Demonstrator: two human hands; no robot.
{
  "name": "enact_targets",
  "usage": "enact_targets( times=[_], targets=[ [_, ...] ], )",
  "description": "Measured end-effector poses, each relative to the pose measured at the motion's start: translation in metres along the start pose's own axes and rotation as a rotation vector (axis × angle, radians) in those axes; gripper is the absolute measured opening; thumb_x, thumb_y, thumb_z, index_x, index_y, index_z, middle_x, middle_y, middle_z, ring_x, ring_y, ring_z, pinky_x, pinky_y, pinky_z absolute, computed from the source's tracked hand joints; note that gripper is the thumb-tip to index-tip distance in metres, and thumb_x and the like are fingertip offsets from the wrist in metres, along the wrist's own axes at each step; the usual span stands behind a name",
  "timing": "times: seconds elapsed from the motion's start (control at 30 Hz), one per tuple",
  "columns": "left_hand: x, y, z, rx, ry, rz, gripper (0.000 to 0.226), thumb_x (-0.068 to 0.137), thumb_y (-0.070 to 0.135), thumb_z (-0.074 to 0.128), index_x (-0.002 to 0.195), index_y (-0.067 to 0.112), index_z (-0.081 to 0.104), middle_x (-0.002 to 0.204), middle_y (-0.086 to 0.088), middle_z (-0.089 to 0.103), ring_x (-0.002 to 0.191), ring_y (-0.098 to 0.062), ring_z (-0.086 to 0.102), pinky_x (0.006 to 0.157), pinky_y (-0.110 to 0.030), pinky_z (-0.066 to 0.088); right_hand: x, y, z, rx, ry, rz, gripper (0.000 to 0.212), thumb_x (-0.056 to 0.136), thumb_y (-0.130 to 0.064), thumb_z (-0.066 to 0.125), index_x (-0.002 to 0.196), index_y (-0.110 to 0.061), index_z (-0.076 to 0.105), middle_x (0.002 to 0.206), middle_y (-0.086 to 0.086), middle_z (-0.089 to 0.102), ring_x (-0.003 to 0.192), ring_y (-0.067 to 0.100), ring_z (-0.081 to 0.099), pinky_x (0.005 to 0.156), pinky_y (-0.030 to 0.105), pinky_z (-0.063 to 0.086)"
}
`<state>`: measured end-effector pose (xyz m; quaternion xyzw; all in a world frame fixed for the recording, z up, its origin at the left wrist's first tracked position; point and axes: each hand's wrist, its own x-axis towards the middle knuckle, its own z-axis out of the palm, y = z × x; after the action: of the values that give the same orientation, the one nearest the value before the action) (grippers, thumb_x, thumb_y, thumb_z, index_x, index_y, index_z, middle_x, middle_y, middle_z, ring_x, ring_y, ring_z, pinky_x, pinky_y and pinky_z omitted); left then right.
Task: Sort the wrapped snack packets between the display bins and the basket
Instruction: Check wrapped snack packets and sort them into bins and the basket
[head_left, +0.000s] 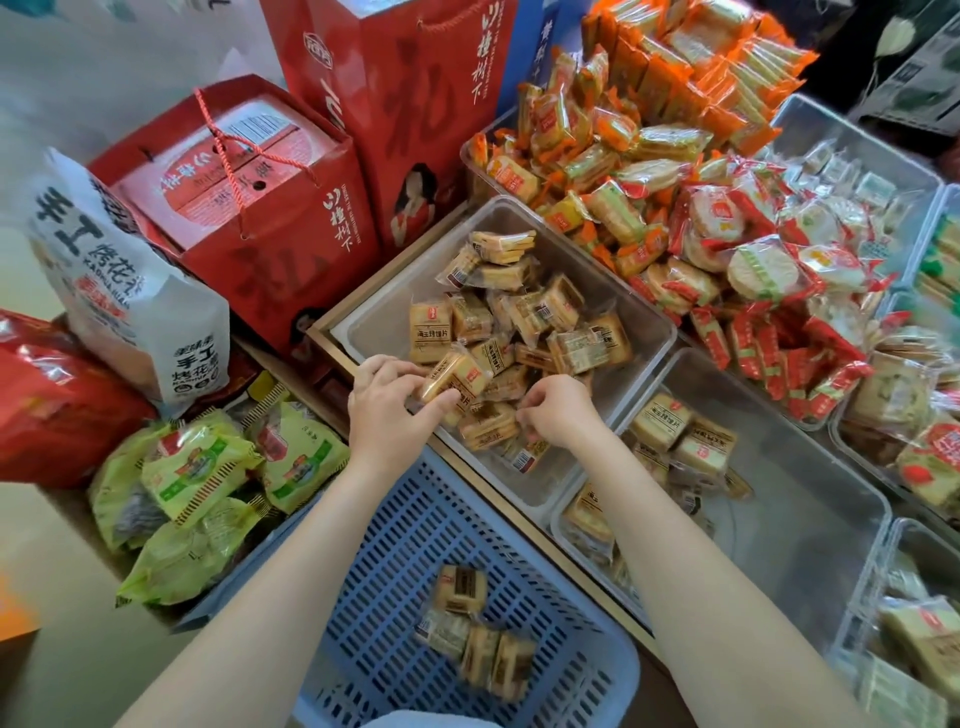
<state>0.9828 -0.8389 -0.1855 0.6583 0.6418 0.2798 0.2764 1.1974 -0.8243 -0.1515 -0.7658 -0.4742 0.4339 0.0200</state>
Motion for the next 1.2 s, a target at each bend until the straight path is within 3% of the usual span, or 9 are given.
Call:
enact_targets(
  times=[0.23, 0.37, 0.43, 0.5, 0.63, 0.83, 0.97, 1.07, 1.2],
  targets=[
    [-0.009, 0.024, -0.014, -0.122, -0.050, -0.112, 0.053, 0.083, 0.064, 0.066, 0.102, 0.016, 0.080, 0.121, 0.006, 0.067, 0.129, -0.018, 0.047, 0.113, -0.050, 0.031, -0.047, 0.011, -0.010, 0.100, 0.117, -0.177, 0.016, 0.105, -0.016, 0.049, 0.092, -0.023, 0.051, 0.111, 0.004, 0.055, 0.097, 0.026, 0.066, 0.089, 0.047, 0.058],
    [-0.040, 0.061, -0.035, -0.374, -0.056, -0.209, 0.017, 0.091, 0.040, 0.075, 0.091, 0.023, 0.074, 0.092, 0.001, 0.071, 0.090, -0.013, 0.062, 0.080, -0.029, 0.048, -0.104, 0.023, -0.024, 0.233, 0.269, -0.311, 0.010, 0.106, -0.012, 0.046, 0.099, -0.015, 0.051, 0.109, 0.002, 0.051, 0.095, 0.016, 0.061, 0.085, 0.031, 0.055],
    [-0.053, 0.071, -0.042, -0.473, -0.128, -0.278, 0.013, 0.090, 0.036, 0.077, 0.091, 0.024, 0.071, 0.088, -0.003, 0.075, 0.083, -0.014, 0.068, 0.077, -0.028, 0.053, -0.134, 0.033, -0.027, 0.298, 0.281, -0.369, 0.009, 0.106, -0.011, 0.049, 0.099, -0.016, 0.053, 0.102, 0.004, 0.056, 0.086, 0.016, 0.061, 0.086, 0.034, 0.057],
    [-0.065, 0.075, -0.047, -0.580, -0.244, -0.339, 0.020, 0.090, 0.030, 0.077, 0.101, 0.015, 0.069, 0.094, -0.005, 0.078, 0.086, -0.020, 0.075, 0.086, -0.038, 0.059, -0.161, 0.044, -0.025, 0.420, 0.262, -0.396, 0.013, 0.104, -0.010, 0.052, 0.098, -0.021, 0.056, 0.097, 0.010, 0.064, 0.084, 0.027, 0.066, 0.087, 0.044, 0.060],
    [-0.102, 0.081, -0.057, -0.730, -0.464, -0.439, 0.028, 0.093, 0.013, 0.073, 0.113, 0.004, 0.056, 0.109, -0.017, 0.076, 0.095, -0.027, 0.076, 0.089, -0.046, 0.060, -0.214, 0.066, -0.014, 0.652, 0.238, -0.427, 0.018, 0.101, 0.001, 0.055, 0.095, -0.016, 0.062, 0.101, -0.002, 0.074, 0.097, 0.017, 0.071, 0.083, 0.031, 0.061],
    [-0.147, 0.075, -0.059, -0.740, -0.618, -0.456, 0.031, 0.094, 0.002, 0.068, 0.119, 0.015, 0.055, 0.110, -0.016, 0.075, 0.095, -0.032, 0.076, 0.086, -0.046, 0.061, -0.260, 0.096, 0.003, 0.888, 0.219, -0.387, 0.011, 0.102, 0.000, 0.052, 0.095, -0.006, 0.059, 0.100, -0.001, 0.077, 0.085, 0.015, 0.071, 0.073, 0.030, 0.060],
    [-0.159, 0.084, -0.063, -0.791, -0.757, -0.448, 0.036, 0.093, 0.021, 0.071, 0.123, 0.013, 0.052, 0.108, -0.015, 0.076, 0.097, -0.031, 0.075, 0.081, -0.044, 0.063, -0.276, 0.099, 0.020, 0.960, 0.172, -0.354, 0.008, 0.103, -0.003, 0.051, 0.099, -0.004, 0.057, 0.107, 0.003, 0.076, 0.096, 0.019, 0.072, 0.081, 0.035, 0.062],
    [-0.171, 0.092, -0.060, -0.738, -0.869, -0.405, 0.067, 0.075, 0.047, 0.087, 0.122, 0.014, 0.052, 0.099, -0.004, 0.079, 0.092, -0.024, 0.075, 0.081, -0.041, 0.059, -0.282, 0.094, 0.041, 0.985, 0.192, -0.320, 0.009, 0.103, -0.007, 0.053, 0.098, -0.009, 0.060, 0.104, 0.002, 0.075, 0.100, 0.024, 0.071, 0.087, 0.041, 0.061],
    [-0.183, 0.084, -0.058, -0.720, -0.825, -0.334, 0.069, 0.067, 0.033, 0.091, 0.126, 0.019, 0.058, 0.107, -0.005, 0.078, 0.100, -0.027, 0.074, 0.077, -0.039, 0.061, -0.287, 0.086, 0.065, 0.972, 0.281, -0.237, 0.008, 0.102, -0.012, 0.058, 0.096, -0.014, 0.063, 0.094, 0.011, 0.069, 0.096, 0.029, 0.069, 0.087, 0.045, 0.061]
  ],
)
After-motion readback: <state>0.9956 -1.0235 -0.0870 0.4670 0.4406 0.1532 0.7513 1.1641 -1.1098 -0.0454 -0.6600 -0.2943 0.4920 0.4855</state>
